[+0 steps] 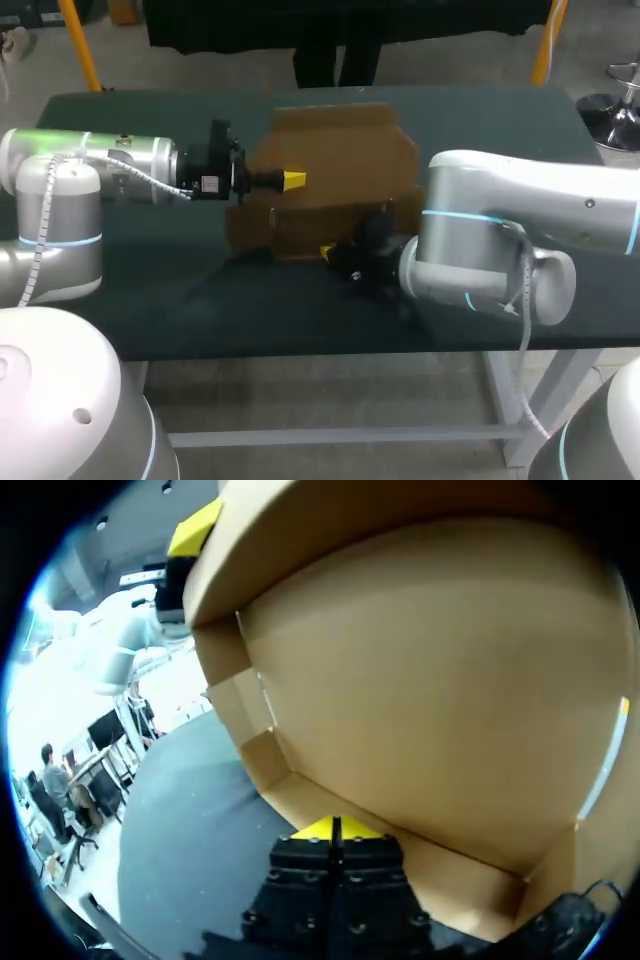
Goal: Assemble the packaging by folding the flat box into shape, placing the metal phone stand inside, and closing the box properly
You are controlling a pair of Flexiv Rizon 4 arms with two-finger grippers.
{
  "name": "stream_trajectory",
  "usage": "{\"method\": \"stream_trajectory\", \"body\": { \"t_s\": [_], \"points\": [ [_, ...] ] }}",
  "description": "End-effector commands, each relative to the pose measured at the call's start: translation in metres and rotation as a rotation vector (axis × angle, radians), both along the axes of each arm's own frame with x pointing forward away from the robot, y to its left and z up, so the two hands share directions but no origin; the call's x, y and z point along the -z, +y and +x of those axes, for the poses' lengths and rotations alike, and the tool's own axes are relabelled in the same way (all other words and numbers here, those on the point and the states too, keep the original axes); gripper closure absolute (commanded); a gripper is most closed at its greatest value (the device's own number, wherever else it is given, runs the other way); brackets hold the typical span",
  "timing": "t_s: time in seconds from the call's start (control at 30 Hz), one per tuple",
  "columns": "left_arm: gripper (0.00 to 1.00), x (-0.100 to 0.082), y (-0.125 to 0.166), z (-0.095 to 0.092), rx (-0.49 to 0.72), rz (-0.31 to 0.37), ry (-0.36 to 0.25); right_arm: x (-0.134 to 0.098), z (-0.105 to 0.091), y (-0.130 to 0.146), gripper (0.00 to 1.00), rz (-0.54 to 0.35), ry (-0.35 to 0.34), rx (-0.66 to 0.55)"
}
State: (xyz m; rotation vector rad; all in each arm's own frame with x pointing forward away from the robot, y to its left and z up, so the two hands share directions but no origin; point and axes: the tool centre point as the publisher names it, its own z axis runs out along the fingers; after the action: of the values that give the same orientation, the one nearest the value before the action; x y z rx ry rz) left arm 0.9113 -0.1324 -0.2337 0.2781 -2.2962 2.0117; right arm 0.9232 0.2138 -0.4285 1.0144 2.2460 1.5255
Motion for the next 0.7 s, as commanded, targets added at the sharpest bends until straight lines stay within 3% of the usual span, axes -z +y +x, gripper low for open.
{"method": "stream_trajectory", "body": {
  "t_s": [0.03,0.7],
  "points": [
    [1.0,0.0004,-0.0015,-0.0003,-0.002,0.003,-0.006,0.0067,-0.0007,0.0047,1.0,0.0,-0.005,0.009],
    [1.0,-0.0017,-0.0007,0.0044,-0.01,0.007,-0.011,0.0067,-0.0007,0.0047,1.0,0.0,-0.005,0.009]
  ]
}}
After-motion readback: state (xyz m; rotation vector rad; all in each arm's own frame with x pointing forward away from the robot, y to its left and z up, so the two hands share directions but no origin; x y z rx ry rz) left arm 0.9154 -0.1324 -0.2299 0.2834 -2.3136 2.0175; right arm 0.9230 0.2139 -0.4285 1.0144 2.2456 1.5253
